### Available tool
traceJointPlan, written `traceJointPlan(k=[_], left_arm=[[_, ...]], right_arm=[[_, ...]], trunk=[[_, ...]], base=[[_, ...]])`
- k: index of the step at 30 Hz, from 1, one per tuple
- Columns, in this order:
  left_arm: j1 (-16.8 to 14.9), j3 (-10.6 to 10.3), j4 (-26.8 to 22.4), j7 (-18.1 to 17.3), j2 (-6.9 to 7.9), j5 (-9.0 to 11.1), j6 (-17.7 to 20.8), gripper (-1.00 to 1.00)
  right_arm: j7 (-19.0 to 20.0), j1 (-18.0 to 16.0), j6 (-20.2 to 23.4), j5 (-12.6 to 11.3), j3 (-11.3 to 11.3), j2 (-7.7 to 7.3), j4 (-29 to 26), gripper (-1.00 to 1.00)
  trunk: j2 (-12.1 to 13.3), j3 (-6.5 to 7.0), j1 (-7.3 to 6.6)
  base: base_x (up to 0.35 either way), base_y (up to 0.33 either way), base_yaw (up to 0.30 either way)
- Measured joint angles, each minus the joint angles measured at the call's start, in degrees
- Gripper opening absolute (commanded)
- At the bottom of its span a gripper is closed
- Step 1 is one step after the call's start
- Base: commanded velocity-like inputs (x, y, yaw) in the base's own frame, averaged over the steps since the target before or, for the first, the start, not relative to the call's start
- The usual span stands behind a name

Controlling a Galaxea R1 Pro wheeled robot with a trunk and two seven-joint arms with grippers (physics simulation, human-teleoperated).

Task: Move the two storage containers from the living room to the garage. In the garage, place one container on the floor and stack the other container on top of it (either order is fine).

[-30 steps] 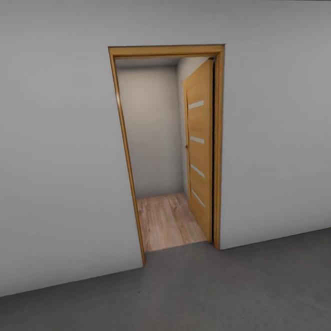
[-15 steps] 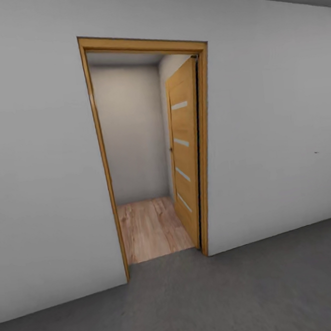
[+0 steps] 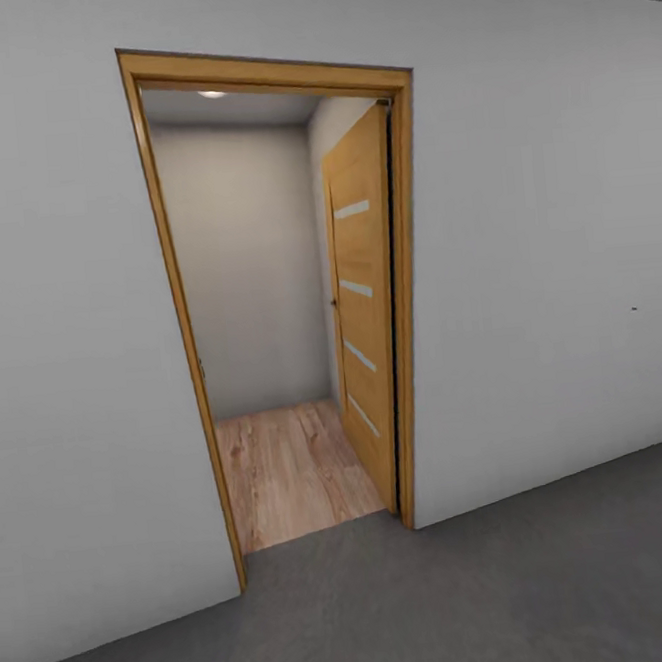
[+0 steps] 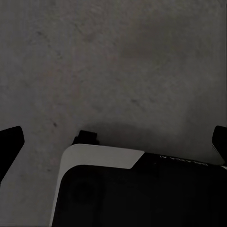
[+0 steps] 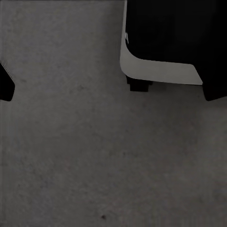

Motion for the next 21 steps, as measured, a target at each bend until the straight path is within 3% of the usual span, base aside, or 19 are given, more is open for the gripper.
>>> traceJointPlan(k=[21], left_arm=[[0.0, -0.1, 0.0, 0.0, 0.01, 0.0, 0.0, 1.00]], right_arm=[[-0.1, 0.0, 0.7, -0.4, -0.2, 0.71, 0.0, 1.00]], trunk=[[0.0, 0.00, 0.00]], base=[[0.318, 0.000, 0.000]])
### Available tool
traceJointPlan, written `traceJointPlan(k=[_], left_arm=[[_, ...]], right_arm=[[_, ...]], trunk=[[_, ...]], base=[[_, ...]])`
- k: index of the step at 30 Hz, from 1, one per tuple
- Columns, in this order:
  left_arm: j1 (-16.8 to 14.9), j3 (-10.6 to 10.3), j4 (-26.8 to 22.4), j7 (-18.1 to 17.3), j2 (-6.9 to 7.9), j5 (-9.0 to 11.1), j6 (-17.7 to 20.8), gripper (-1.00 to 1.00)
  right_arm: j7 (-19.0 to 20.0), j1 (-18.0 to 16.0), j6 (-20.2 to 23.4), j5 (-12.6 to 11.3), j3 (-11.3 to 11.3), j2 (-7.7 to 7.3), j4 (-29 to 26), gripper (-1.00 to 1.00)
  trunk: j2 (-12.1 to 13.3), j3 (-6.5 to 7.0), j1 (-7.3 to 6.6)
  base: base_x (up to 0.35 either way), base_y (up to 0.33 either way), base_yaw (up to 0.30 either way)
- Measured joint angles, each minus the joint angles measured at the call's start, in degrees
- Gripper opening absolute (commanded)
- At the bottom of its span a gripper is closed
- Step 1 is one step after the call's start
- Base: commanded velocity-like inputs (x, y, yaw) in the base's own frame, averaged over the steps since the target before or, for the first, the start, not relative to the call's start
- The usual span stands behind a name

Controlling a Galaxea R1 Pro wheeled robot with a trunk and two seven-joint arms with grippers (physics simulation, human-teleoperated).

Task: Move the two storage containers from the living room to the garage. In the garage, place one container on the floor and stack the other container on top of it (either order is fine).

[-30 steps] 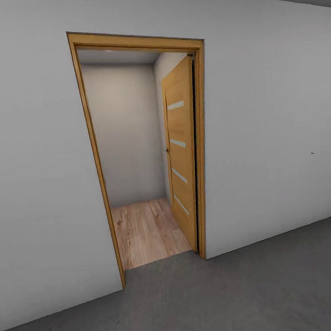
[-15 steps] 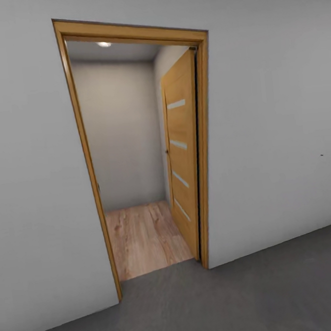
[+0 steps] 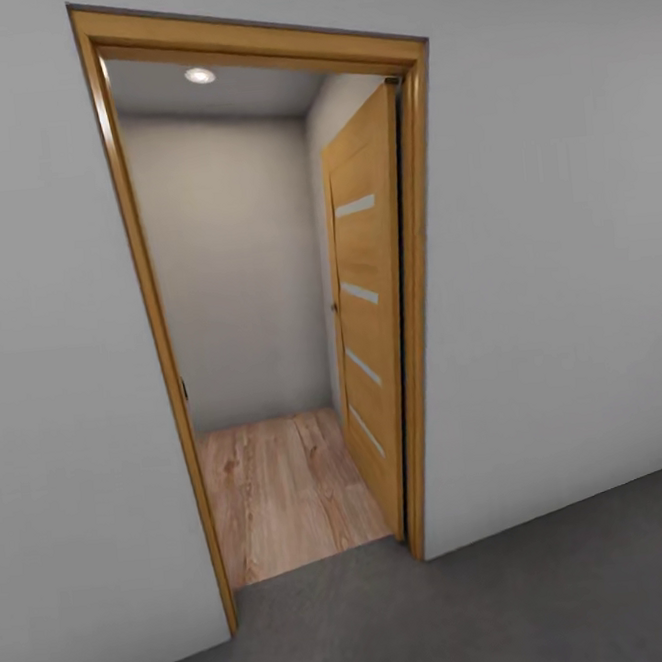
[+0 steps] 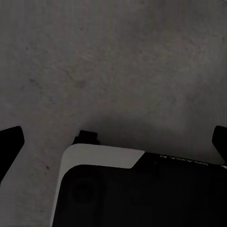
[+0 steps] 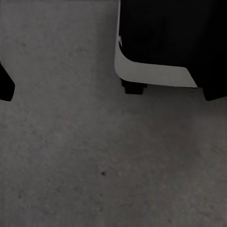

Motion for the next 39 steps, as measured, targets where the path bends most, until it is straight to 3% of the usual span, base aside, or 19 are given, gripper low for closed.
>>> traceJointPlan(k=[32, 39], left_arm=[[0.0, -0.1, 0.0, 0.0, -0.01, 0.0, -0.1, 1.00], [0.0, -0.1, 0.0, 0.0, -0.01, 0.0, -0.2, 1.00]], right_arm=[[0.0, 0.0, -0.8, 0.1, -0.1, -0.49, -0.1, 1.00], [-0.1, 0.0, -0.8, 0.0, -0.2, -0.53, -0.1, 1.00]], trunk=[[0.0, 0.00, 0.00], [0.0, 0.00, 0.00]], base=[[0.318, -0.044, 0.000], [0.318, -0.082, 0.219]])
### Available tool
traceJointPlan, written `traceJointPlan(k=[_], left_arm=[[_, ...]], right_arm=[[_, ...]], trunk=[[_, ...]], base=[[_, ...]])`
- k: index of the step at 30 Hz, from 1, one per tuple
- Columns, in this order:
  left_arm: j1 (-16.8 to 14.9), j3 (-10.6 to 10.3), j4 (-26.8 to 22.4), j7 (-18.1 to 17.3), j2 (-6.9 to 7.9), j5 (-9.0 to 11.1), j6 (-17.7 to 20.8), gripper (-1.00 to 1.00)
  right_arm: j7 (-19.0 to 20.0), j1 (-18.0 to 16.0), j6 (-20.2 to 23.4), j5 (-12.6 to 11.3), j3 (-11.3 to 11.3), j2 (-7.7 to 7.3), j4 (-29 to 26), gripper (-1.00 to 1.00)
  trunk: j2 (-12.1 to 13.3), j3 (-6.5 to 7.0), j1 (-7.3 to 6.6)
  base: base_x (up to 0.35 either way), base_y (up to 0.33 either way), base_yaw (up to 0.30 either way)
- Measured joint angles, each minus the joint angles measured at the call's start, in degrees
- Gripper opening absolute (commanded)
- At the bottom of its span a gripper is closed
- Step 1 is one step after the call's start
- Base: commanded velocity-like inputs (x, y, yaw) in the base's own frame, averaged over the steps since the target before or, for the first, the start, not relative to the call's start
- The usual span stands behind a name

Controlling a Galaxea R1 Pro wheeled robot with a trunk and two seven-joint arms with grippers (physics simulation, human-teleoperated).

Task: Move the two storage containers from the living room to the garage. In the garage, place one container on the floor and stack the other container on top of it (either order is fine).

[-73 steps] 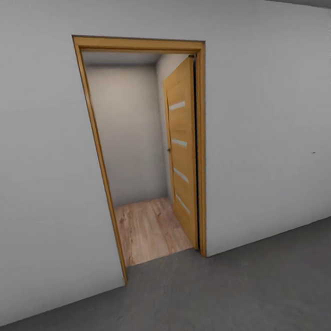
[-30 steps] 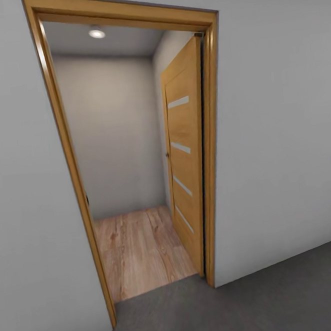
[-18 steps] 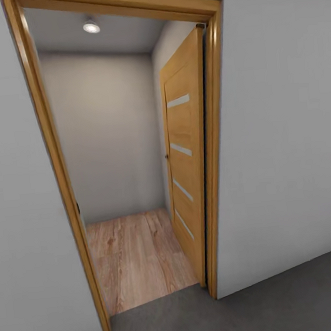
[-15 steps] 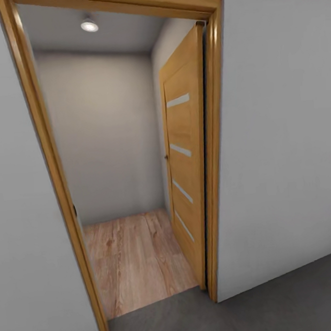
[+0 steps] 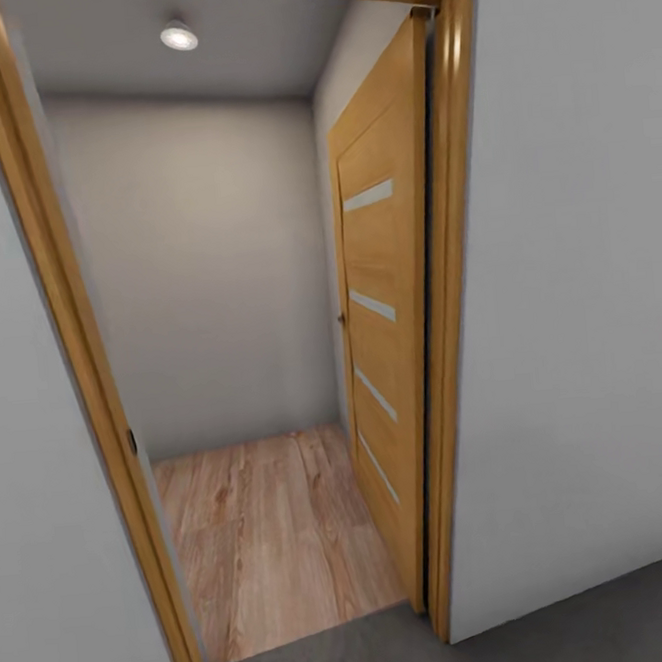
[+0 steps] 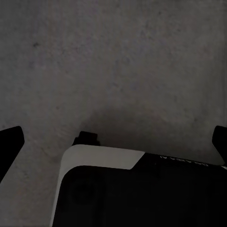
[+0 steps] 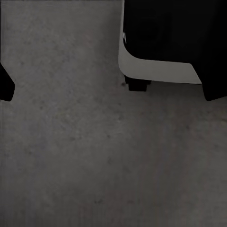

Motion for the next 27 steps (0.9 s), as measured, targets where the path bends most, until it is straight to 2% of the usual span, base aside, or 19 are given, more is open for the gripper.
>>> traceJointPlan(k=[14, 27], left_arm=[[0.0, 0.0, 0.0, 0.0, 0.08, 0.0, -0.1, 1.00], [0.0, 0.0, 0.0, 0.0, 0.08, 0.0, -0.2, 1.00]], right_arm=[[0.0, 0.0, 0.0, 0.0, -0.1, 0.00, 0.0, 1.00], [-0.5, 0.0, 0.2, 0.6, 0.4, -0.18, 0.0, 1.00]], trunk=[[0.0, 0.00, 0.00], [0.0, 0.00, 0.00]], base=[[0.318, -0.082, 0.265], [0.318, -0.082, 0.031]])
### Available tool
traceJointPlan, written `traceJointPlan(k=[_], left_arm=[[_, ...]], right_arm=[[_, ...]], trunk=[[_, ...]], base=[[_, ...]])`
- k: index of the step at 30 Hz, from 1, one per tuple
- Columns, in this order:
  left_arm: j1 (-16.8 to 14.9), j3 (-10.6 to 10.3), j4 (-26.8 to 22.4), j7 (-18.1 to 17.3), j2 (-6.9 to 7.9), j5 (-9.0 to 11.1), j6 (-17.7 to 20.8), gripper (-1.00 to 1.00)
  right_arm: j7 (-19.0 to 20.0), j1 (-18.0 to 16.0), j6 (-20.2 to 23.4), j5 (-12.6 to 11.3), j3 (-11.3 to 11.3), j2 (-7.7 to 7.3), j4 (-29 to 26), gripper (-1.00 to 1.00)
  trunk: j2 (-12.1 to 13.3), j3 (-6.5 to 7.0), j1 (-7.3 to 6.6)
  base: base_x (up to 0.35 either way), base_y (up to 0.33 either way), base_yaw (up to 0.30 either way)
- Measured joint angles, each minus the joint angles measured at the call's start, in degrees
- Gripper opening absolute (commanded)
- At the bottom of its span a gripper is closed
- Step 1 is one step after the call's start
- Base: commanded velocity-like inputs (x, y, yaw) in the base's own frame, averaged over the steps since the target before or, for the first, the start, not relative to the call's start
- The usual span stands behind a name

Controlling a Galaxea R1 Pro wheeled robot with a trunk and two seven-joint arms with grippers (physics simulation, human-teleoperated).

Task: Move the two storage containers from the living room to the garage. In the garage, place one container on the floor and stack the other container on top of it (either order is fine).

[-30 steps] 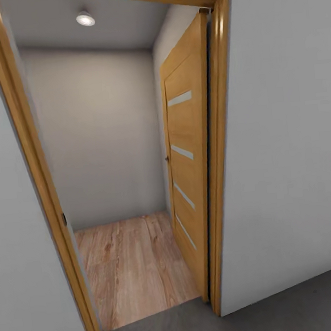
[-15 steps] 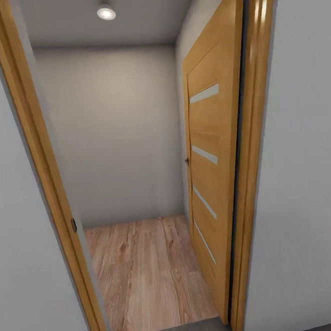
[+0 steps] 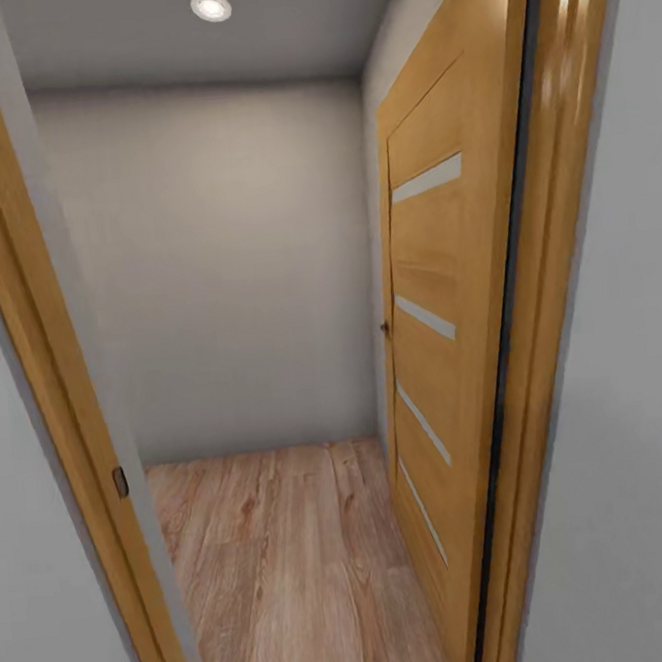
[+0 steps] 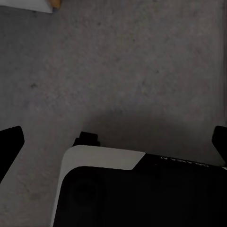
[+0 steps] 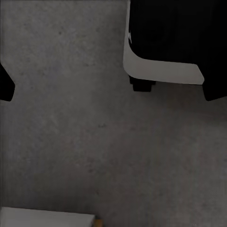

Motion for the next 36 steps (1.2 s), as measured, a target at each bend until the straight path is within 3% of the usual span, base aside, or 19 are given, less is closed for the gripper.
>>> traceJointPlan(k=[9, 27, 36], left_arm=[[0.0, 0.0, 0.0, 0.0, 0.15, 0.0, 0.0, 1.00], [0.0, 0.0, 0.0, 0.0, 0.18, 0.1, -0.1, 1.00], [0.0, 0.0, 0.0, 0.0, 0.09, 0.1, 0.1, 1.00]], right_arm=[[0.0, 0.0, 0.2, 0.5, 0.0, 0.25, 0.0, 1.00], [0.0, 0.0, 0.2, 0.9, 0.0, 0.17, 0.0, 1.00], [-0.1, 0.0, 0.0, 0.7, 0.0, 0.16, 0.0, 1.00]], trunk=[[0.0, 0.00, 0.00], [0.0, 0.00, 0.00], [0.0, 0.00, 0.00]], base=[[0.317, -0.022, 0.072], [0.317, 0.000, 0.261], [0.320, -0.002, 0.045]])
